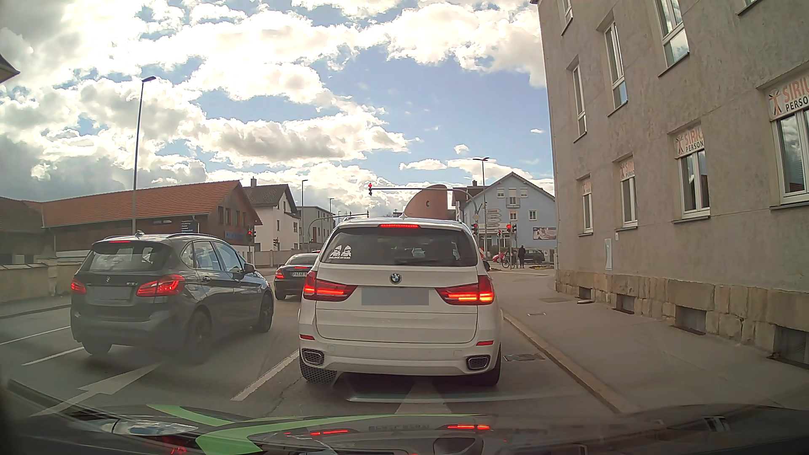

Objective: Follow the waypoints while adhering to traffic rules and regulations

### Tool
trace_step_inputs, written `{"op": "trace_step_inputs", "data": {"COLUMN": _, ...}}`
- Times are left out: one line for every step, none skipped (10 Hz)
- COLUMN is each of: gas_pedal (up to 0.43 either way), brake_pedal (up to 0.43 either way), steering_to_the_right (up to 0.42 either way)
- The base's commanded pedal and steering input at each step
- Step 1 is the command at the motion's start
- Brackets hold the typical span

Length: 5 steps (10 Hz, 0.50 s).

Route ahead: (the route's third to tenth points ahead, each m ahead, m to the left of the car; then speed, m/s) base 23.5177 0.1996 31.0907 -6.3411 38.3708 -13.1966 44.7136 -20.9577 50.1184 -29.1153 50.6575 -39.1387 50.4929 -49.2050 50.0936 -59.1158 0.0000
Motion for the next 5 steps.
{"op": "trace_step_inputs", "data": {"gas_pedal": 0.000, "brake_pedal": 0.293, "steering_to_the_right": -0.004}}
{"op": "trace_step_inputs", "data": {"gas_pedal": 0.000, "brake_pedal": 0.293, "steering_to_the_right": -0.004}}
{"op": "trace_step_inputs", "data": {"gas_pedal": 0.000, "brake_pedal": 0.293, "steering_to_the_right": -0.004}}
{"op": "trace_step_inputs", "data": {"gas_pedal": 0.000, "brake_pedal": 0.293, "steering_to_the_right": -0.004}}
{"op": "trace_step_inputs", "data": {"gas_pedal": 0.000, "brake_pedal": 0.293, "steering_to_the_right": -0.004}}
